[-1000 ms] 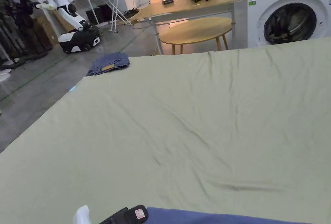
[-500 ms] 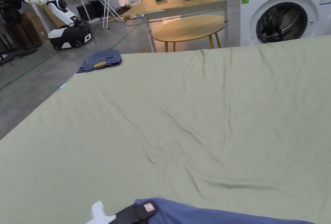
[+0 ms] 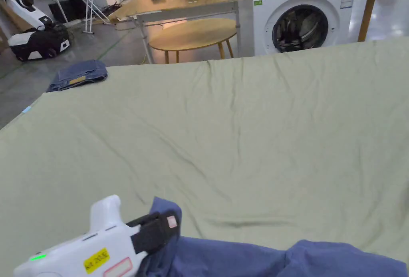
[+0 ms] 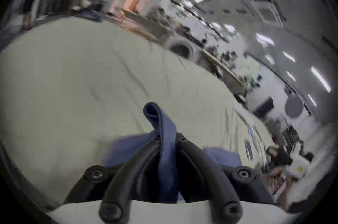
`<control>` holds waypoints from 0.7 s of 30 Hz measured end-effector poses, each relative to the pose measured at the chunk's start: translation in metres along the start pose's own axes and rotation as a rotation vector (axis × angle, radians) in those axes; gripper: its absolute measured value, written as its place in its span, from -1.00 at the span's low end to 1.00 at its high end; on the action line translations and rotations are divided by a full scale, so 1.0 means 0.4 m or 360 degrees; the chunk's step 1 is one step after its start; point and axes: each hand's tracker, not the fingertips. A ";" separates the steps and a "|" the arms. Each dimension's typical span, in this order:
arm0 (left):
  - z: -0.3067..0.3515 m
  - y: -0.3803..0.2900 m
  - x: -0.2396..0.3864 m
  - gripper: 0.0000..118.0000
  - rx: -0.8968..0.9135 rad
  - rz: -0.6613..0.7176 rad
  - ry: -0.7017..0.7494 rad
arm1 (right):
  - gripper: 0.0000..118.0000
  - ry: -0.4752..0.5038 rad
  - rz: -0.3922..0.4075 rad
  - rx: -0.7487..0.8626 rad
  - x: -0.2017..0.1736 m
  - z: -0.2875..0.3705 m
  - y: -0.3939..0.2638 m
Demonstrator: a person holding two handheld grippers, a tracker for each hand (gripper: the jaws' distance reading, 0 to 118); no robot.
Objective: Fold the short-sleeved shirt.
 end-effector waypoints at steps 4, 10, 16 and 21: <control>-0.203 -0.115 0.087 -0.96 -0.0246 -0.0178 0.0027 | -1.00 -0.0012 0.0014 -0.0007 -0.006 0.020 -0.009; -0.180 -0.089 0.098 0.09 -0.0063 0.0039 -0.0322 | -1.00 -0.0077 -0.0018 -0.0026 0.028 0.040 -0.026; -0.203 -0.112 0.043 -1.00 -0.0164 0.0090 -0.0222 | -1.00 -0.0071 -0.0137 -0.0046 0.057 0.031 -0.043; -0.335 -0.230 0.070 -1.00 -0.0607 -0.0116 -0.0110 | -1.00 -0.0064 -0.0114 -0.0072 0.038 0.023 -0.047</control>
